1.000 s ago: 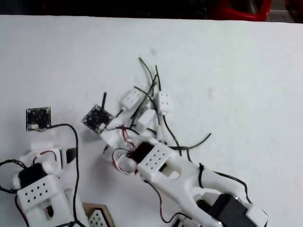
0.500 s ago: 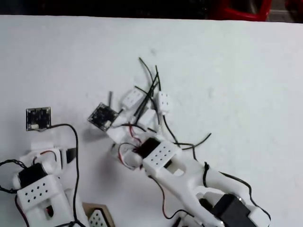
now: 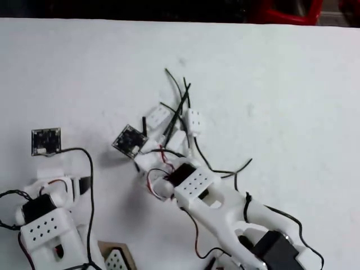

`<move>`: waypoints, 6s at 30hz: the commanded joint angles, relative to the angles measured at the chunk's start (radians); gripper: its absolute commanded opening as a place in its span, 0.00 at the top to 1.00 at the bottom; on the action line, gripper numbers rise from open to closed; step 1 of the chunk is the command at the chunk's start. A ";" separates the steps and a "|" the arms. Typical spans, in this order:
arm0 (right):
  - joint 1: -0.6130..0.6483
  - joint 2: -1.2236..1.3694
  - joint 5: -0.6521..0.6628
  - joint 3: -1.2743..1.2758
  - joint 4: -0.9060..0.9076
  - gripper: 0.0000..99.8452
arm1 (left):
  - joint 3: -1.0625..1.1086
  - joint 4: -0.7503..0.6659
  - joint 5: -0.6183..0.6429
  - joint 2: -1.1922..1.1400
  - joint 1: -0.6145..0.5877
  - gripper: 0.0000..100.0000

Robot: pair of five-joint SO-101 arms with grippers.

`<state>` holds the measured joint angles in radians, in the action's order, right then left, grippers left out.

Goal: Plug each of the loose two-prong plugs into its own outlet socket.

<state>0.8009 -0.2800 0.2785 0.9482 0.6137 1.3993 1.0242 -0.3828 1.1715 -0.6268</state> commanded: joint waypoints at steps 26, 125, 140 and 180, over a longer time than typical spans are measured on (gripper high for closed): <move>-0.021 -0.186 -0.060 0.038 0.019 0.98 | -0.006 -0.017 0.006 0.018 -0.010 0.67; -0.237 0.463 -0.410 -1.162 0.946 0.89 | 0.009 -0.034 0.005 0.018 -0.004 0.67; -0.137 0.495 -0.560 -0.895 0.506 0.89 | 0.009 -0.034 0.003 0.018 -0.004 0.67; -0.236 0.291 -0.365 -0.990 0.773 0.98 | 0.025 -0.055 -0.046 0.018 -0.004 0.67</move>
<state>0.6076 0.1158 -0.1343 -0.0169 1.3426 1.4300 0.9874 -0.4181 1.1715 -0.6268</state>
